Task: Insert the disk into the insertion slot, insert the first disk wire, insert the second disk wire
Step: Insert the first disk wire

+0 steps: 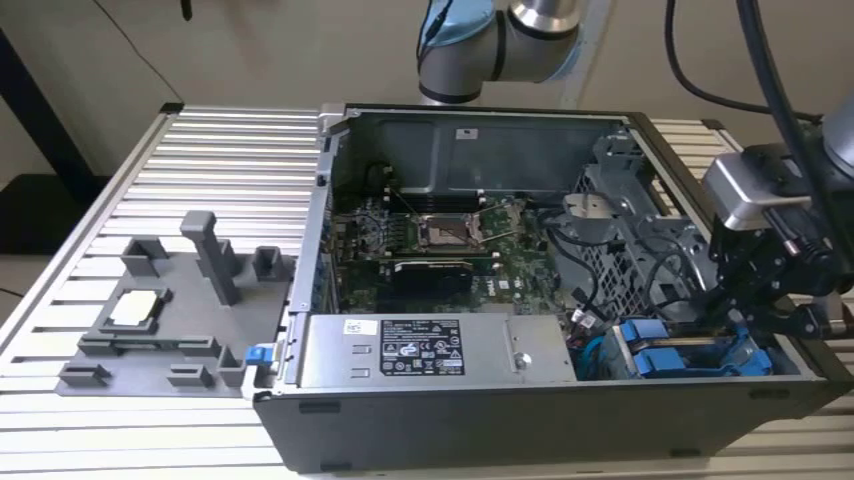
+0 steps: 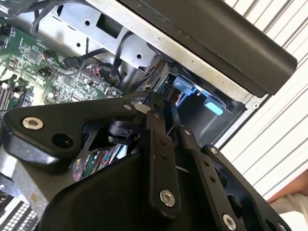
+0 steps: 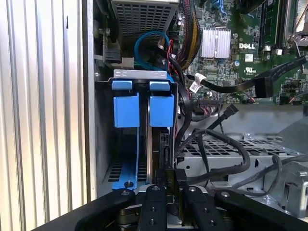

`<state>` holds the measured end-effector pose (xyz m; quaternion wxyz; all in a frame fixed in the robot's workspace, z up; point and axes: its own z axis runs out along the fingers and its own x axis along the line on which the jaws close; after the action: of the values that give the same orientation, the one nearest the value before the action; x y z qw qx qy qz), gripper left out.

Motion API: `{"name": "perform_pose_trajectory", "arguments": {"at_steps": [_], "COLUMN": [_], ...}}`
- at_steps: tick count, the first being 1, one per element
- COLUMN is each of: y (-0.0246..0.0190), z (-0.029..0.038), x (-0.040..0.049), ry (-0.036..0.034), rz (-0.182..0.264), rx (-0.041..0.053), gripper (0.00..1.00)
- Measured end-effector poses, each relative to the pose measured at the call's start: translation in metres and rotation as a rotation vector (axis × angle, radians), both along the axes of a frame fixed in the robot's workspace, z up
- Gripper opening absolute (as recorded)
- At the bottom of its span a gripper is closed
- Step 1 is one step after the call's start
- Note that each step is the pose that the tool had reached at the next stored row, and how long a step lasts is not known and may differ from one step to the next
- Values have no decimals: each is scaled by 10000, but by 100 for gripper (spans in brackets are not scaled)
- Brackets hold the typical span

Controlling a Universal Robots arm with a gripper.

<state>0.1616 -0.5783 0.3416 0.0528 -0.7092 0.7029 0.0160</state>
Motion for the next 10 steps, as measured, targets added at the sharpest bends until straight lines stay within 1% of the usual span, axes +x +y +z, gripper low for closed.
{"name": "perform_pose_trajectory", "arguments": {"at_steps": [10], "y": [-6], "z": [-28], "x": [4], "ry": [0], "rz": [0], "rx": [0], "gripper": [19]}}
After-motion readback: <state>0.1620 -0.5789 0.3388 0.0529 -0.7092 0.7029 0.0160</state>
